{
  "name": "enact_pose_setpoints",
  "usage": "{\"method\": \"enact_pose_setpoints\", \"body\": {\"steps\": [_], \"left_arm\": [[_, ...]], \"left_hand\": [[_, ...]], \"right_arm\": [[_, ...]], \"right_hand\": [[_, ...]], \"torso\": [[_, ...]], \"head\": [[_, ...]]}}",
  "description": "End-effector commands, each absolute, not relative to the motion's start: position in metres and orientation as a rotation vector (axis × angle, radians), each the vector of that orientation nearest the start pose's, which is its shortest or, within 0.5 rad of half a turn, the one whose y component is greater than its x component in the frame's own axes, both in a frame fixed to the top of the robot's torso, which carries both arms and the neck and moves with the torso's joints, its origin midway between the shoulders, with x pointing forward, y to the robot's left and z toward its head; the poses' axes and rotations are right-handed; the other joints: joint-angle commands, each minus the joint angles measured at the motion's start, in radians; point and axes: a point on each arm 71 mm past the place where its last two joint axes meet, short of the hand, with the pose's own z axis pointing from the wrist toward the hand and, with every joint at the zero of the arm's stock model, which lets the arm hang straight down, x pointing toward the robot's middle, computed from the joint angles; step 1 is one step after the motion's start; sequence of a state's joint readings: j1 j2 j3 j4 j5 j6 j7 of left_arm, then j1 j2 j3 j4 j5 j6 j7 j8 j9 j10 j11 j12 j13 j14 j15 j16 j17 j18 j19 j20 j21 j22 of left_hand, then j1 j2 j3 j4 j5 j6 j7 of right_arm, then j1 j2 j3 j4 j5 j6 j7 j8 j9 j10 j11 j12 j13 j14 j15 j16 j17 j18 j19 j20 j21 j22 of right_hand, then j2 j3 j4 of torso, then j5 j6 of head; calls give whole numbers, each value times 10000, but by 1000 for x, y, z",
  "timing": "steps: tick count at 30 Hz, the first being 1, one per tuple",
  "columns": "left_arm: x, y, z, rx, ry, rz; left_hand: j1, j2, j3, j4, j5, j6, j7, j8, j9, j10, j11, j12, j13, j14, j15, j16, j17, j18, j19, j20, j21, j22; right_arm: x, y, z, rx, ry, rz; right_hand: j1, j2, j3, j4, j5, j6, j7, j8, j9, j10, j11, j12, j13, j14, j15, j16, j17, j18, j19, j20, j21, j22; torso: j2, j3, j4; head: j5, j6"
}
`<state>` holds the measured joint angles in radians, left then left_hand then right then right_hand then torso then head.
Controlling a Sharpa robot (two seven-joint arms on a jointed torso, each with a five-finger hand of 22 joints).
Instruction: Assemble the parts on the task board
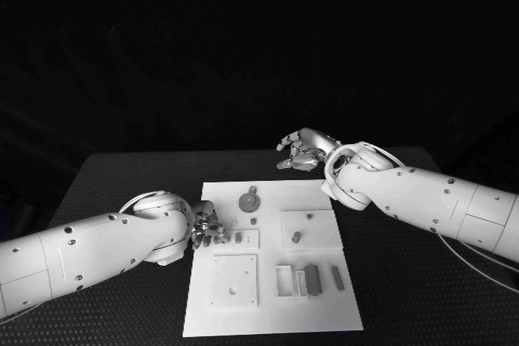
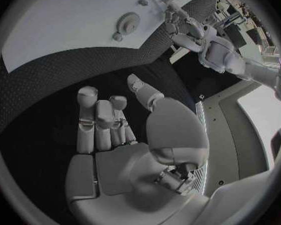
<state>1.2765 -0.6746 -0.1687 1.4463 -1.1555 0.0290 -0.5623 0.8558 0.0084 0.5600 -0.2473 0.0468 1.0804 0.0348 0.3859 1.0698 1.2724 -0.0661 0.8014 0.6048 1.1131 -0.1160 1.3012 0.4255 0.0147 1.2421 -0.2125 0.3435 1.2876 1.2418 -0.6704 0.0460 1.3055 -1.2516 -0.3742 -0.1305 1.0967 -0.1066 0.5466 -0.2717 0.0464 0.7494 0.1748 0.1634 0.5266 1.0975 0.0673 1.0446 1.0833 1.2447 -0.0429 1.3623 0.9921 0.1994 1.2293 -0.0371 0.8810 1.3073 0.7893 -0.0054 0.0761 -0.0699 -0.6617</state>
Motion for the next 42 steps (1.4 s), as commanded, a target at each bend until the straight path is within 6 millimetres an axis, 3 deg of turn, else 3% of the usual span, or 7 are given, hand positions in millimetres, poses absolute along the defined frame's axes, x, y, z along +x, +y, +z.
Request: {"method": "enact_pose_setpoints", "body": {"steps": [1, 18, 42], "left_arm": [[482, 169, -249, -455, 23242, -2403], [483, 169, -248, -680, 23053, -2607], [484, 168, -247, -832, 22766, -2828]], "left_hand": [[-99, -77, 4, 105, 27, 0, -18, -34, -20, -23, -62, 43, 5, 7, -89, 24, -11, -52, 14, -74, -71, 17], [-551, -374, -99, 637, 21, 51, -47, -51, 16, 11, -91, 73, 16, 39, -115, 60, -10, -40, 73, -99, -130, 69], [-618, -398, -99, 735, 18, 91, -70, -43, 42, 51, -114, 104, 31, 76, -139, 95, 0, -29, 122, -118, -131, 109]], "right_arm": [[543, -182, -145, 1276, 15740, 6995], [544, -183, -146, 1280, 15750, 6983], [544, -182, -146, 1277, 15779, 6979]], "right_hand": [[-96, -11, -21, 52, 36, -21, 99, 57, -10, -78, 16, 37, -17, -68, 13, 0, -14, 624, -24, -66, -50, 186], [-92, -12, -18, 52, 36, -23, 99, 57, -13, -81, 16, 42, -24, -69, 13, 0, -15, 624, -24, -67, -51, 187], [-88, -10, -14, 50, 36, -24, 99, 59, -17, -84, 16, 49, -32, -69, 14, 1, -17, 624, -25, -68, -52, 187]], "torso": [[3, 3, 0], [0, -5, 5], [1, -1, 2]], "head": [[-3, 9], [-5, -3], [-10, 0]]}}
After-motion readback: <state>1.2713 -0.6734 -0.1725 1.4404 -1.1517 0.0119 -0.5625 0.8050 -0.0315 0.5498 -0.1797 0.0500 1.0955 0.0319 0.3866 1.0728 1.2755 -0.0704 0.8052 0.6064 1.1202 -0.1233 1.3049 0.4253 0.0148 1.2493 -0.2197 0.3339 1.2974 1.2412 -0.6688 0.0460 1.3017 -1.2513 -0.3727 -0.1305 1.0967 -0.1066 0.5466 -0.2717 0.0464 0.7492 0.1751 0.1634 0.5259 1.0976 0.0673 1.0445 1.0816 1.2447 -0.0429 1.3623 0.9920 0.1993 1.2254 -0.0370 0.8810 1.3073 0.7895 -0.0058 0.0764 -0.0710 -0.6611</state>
